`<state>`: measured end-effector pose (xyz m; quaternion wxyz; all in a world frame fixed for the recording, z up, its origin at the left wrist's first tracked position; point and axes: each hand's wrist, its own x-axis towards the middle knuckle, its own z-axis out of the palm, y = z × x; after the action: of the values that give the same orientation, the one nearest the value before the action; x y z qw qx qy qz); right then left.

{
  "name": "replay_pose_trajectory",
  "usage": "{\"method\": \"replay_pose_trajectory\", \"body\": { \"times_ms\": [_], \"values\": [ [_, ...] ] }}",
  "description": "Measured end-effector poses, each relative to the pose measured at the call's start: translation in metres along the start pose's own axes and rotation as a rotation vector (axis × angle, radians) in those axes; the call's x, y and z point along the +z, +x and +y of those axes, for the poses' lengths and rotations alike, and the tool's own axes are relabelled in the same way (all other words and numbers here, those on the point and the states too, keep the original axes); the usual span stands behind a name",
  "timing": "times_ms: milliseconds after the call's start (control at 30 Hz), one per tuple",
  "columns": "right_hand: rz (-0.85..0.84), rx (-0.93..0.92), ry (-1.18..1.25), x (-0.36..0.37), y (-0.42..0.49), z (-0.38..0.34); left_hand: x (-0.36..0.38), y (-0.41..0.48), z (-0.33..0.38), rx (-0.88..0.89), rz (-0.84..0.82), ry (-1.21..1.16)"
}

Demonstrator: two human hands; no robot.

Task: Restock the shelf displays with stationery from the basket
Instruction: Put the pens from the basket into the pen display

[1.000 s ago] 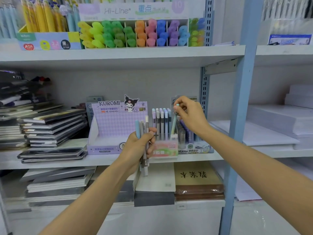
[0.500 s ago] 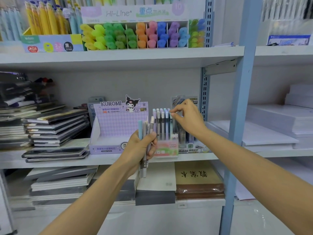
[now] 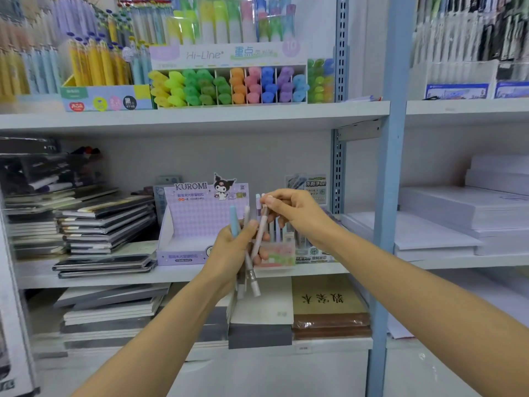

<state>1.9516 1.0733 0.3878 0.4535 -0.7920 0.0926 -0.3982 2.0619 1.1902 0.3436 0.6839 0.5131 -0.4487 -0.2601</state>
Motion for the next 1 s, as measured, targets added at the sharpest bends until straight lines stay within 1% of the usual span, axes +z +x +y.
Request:
{"method": "replay_pose_trajectory", "body": {
  "times_ms": [100, 200, 300, 433, 500, 600, 700, 833, 1000],
  "values": [
    [0.055, -0.03, 0.034, 0.001, 0.001, -0.009, -0.002, 0.001, 0.007, -0.001, 0.105, -0.132],
    [0.194, -0.034, 0.142, -0.007, 0.006, -0.019, -0.008, 0.001, 0.009, 0.013, 0.153, -0.233],
    [0.337, -0.085, 0.136, -0.019, 0.013, -0.022, -0.019, 0.0, 0.006, 0.017, 0.153, -0.21],
    [0.445, -0.134, -0.011, -0.026, 0.019, -0.012, -0.026, -0.001, 0.003, -0.006, 0.126, -0.148],
    [0.428, -0.141, -0.099, -0.025, 0.021, -0.004, -0.027, 0.0, 0.001, -0.005, 0.134, -0.131],
    [0.35, -0.124, -0.206, -0.019, 0.025, 0.009, -0.029, 0.004, -0.004, -0.006, 0.144, -0.073],
    [0.282, -0.11, -0.278, -0.011, 0.029, 0.022, -0.029, 0.009, -0.009, -0.033, 0.108, -0.1],
    [0.217, -0.091, -0.312, -0.001, 0.035, 0.036, -0.028, 0.016, -0.018, -0.059, 0.072, -0.103],
    [0.111, -0.129, -0.373, -0.002, 0.045, 0.034, -0.027, 0.023, -0.028, -0.089, 0.065, -0.1]
  ]
}}
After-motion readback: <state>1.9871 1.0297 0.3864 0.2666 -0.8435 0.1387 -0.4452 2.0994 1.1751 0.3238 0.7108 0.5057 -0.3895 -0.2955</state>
